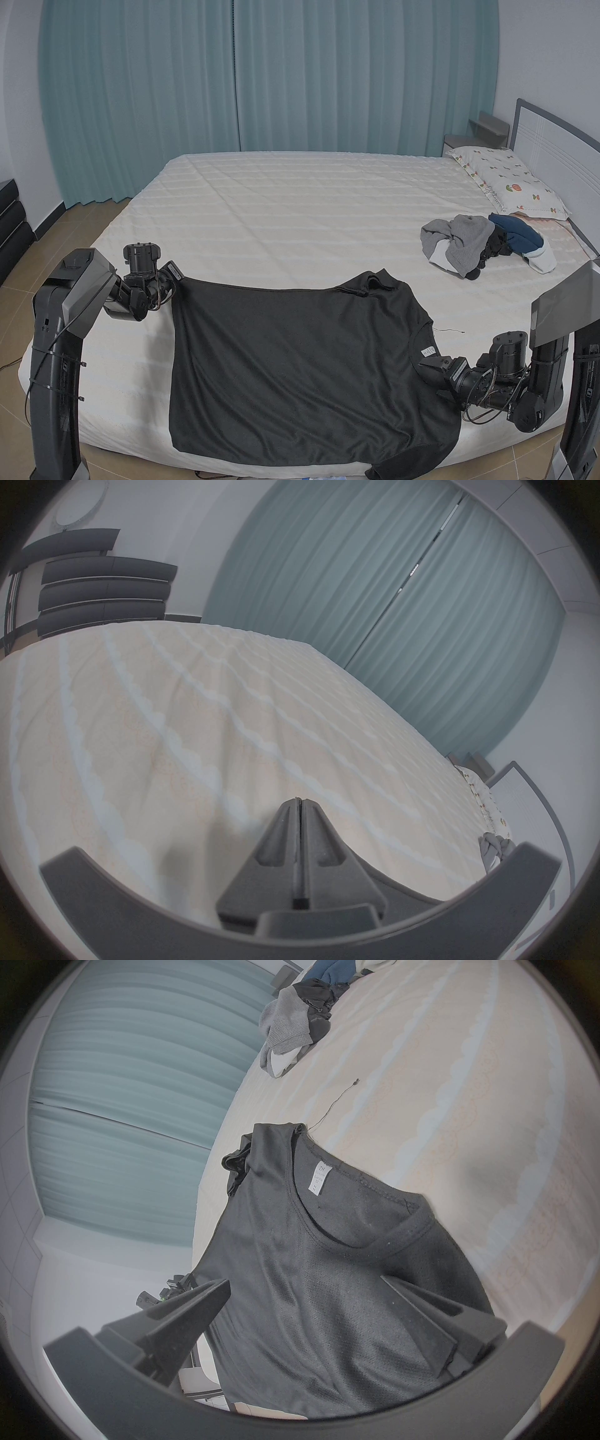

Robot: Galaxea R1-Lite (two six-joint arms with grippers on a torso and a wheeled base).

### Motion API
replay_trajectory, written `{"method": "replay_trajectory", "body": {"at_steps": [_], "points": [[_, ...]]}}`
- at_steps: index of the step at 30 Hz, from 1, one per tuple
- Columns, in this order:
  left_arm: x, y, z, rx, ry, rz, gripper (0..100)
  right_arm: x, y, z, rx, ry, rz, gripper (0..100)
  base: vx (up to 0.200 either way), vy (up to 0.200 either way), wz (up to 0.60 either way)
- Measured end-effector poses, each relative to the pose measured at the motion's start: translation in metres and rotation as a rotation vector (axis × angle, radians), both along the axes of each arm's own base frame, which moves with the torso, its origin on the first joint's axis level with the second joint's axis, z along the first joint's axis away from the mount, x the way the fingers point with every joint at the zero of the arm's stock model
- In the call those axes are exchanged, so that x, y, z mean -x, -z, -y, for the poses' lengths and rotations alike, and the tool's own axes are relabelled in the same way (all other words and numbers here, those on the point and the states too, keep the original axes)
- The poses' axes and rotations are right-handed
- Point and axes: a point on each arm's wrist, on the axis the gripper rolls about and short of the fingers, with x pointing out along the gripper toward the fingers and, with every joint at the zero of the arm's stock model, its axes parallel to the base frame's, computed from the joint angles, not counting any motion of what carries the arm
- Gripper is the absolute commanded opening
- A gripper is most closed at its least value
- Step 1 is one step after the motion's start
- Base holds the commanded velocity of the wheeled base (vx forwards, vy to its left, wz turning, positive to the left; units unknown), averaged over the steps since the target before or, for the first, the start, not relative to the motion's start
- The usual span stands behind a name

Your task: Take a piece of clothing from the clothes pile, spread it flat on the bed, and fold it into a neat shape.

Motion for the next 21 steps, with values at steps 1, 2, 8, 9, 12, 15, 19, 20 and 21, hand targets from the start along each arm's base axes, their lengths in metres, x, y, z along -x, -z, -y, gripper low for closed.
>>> {"method": "replay_trajectory", "body": {"at_steps": [1,2,8,9,12,15,19,20,21], "points": [[-0.001,0.000,-0.001,0.000,-0.002,0.004,0,0.000,0.000,0.000,0.000,0.000,0.000,100,0.000,0.000,0.00],[-0.002,-0.001,-0.003,0.000,-0.006,0.008,0,0.000,0.000,0.000,0.000,0.000,0.000,100,0.000,0.000,0.00],[-0.007,0.001,-0.010,0.000,-0.020,0.020,0,0.000,0.000,0.000,0.000,0.000,0.000,100,0.000,0.000,0.00],[-0.007,0.002,-0.010,0.001,-0.021,0.020,0,0.000,0.000,0.000,0.000,0.000,0.000,100,0.000,0.000,0.00],[-0.008,0.005,-0.013,0.000,-0.028,0.017,0,0.000,0.000,0.000,0.000,0.000,0.000,100,0.000,0.000,0.00],[-0.009,0.007,-0.014,0.000,-0.033,0.016,0,0.000,0.000,0.000,0.000,0.001,0.000,100,0.000,0.000,0.00],[-0.010,0.009,-0.014,0.000,-0.033,0.011,100,0.000,0.000,0.000,0.000,0.001,0.000,100,0.000,0.000,0.00],[-0.009,0.009,-0.014,0.001,-0.034,0.010,100,0.000,0.000,0.000,0.000,0.001,0.000,100,0.000,0.000,0.00],[-0.009,0.009,-0.014,0.001,-0.035,0.009,100,0.000,0.000,0.000,0.000,0.001,0.000,100,0.000,0.000,0.00]]}}
